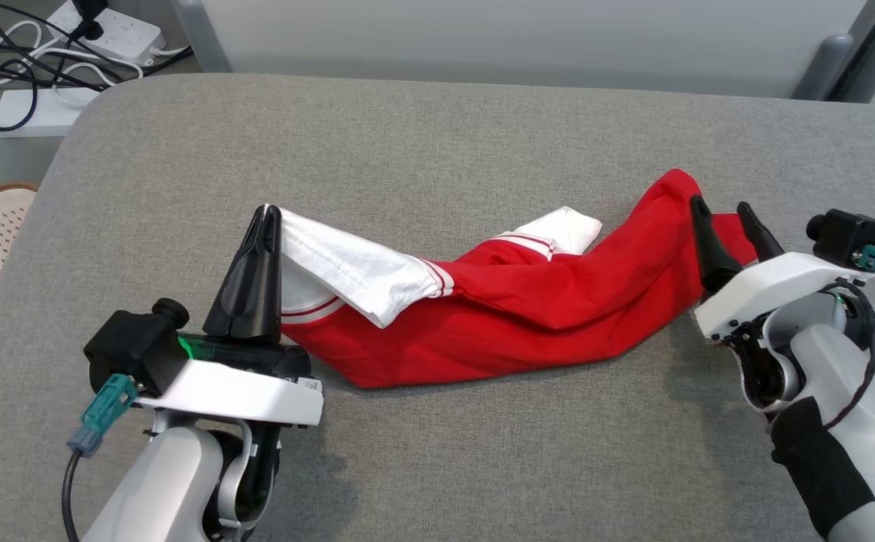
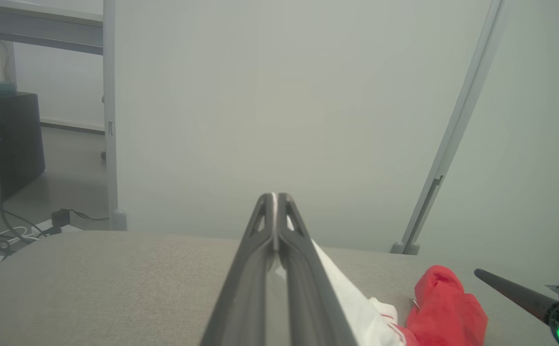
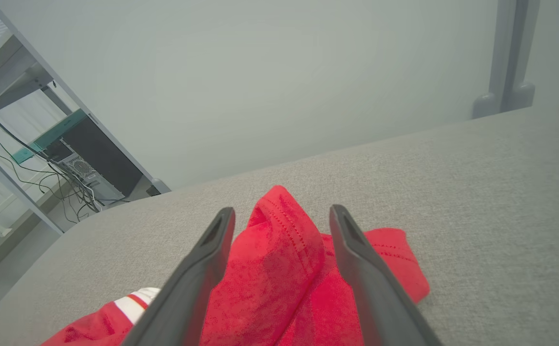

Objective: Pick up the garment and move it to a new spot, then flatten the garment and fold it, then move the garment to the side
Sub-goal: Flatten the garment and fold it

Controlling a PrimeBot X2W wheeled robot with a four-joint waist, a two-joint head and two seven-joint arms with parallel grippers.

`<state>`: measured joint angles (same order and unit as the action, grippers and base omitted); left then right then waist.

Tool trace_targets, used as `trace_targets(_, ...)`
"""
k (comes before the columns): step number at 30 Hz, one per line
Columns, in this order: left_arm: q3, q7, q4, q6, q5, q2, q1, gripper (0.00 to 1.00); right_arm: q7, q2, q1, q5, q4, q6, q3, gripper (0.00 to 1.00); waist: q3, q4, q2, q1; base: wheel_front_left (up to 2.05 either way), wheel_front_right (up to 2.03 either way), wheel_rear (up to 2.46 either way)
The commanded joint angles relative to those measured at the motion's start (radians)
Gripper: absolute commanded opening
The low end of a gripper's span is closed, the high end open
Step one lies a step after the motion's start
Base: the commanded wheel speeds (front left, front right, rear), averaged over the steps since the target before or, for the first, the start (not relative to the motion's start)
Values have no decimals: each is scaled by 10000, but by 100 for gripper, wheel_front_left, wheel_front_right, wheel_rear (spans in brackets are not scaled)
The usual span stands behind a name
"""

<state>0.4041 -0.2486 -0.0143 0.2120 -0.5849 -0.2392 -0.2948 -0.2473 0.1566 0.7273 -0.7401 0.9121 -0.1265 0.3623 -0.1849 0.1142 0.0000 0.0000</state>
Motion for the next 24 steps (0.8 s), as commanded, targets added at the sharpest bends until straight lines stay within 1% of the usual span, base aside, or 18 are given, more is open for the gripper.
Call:
trace_targets(1,-475,-119,-249,-13,164,-229,-275,0,-141,139,-223,-37,-256,-42,91,100,-14,30,0,0,0,0,0)
trace_targets(3,-570,-122,-298,-11,200,-242,-263,0,-142,309,-369,81,-89,-42,73,100,-36,38,0,0,0,0,0)
trace_targets(5,-624,-124,-346,-15,234,-236,-247,0,-142,258,-391,202,99,-42,165,100,-64,61,0,0,0,0,0)
trace_targets(10,-610,-127,-372,-66,322,-151,-245,0,159,-266,-29,103,644,-42,413,100,-92,177,0,0,0,0,0)
trace_targets(14,-457,-128,-311,-177,364,-36,-327,0,510,-453,391,36,1455,-42,552,100,-94,389,0,0,0,0,0)
trace_targets(16,-423,-128,-265,-240,361,-12,-367,0,573,-559,583,1,1645,-42,711,100,-87,490,0,0,0,0,0)
trace_targets(18,-415,-129,-231,-263,369,9,-377,0,706,-729,652,-316,1474,-42,902,100,-76,558,0,0,0,0,0)
trace_targets(20,-432,-129,-195,-286,365,18,-354,0,923,-859,606,-794,1043,-42,1200,100,-58,603,0,0,0,0,0)
trace_targets(24,-460,-130,-117,-317,371,37,-308,0,1009,-836,513,-1365,495,-42,1875,100,0,630,0,0,0,0,0)
